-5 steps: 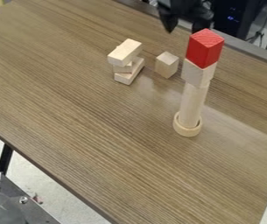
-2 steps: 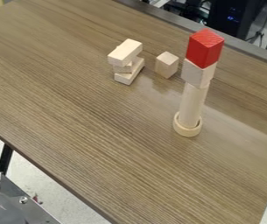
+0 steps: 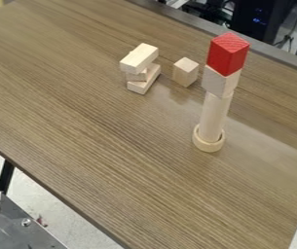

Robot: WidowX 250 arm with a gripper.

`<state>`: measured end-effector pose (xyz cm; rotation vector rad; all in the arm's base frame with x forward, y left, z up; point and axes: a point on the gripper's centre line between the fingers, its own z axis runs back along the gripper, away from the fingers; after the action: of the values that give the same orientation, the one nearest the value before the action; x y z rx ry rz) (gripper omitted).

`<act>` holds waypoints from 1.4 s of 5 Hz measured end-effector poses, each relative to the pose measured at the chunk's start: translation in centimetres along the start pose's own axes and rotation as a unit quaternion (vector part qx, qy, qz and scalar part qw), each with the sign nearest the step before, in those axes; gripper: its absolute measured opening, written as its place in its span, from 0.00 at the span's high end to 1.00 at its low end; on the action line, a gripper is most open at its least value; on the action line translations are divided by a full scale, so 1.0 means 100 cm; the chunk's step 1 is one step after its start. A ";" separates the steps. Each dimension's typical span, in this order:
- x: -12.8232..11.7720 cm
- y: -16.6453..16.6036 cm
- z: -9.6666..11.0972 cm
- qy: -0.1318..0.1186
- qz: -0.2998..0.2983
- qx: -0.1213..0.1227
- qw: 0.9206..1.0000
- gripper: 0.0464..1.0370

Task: Take the red cube from the tower and put it on top of the other cube on the table

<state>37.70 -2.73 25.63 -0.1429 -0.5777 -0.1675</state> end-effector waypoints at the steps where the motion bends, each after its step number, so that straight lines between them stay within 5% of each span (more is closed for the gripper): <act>1: -0.009 -0.017 -0.002 0.055 -0.032 -0.034 0.997 0.04; 3: -0.037 -0.030 -0.030 0.097 -0.080 -0.061 0.990 0.04; 5: -0.058 -0.029 -0.023 0.072 -0.074 0.004 0.995 0.04; 7: -0.067 -0.037 -0.019 0.061 -0.061 0.007 0.996 0.04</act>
<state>32.47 -5.95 20.64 -0.0838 -0.4648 -0.2887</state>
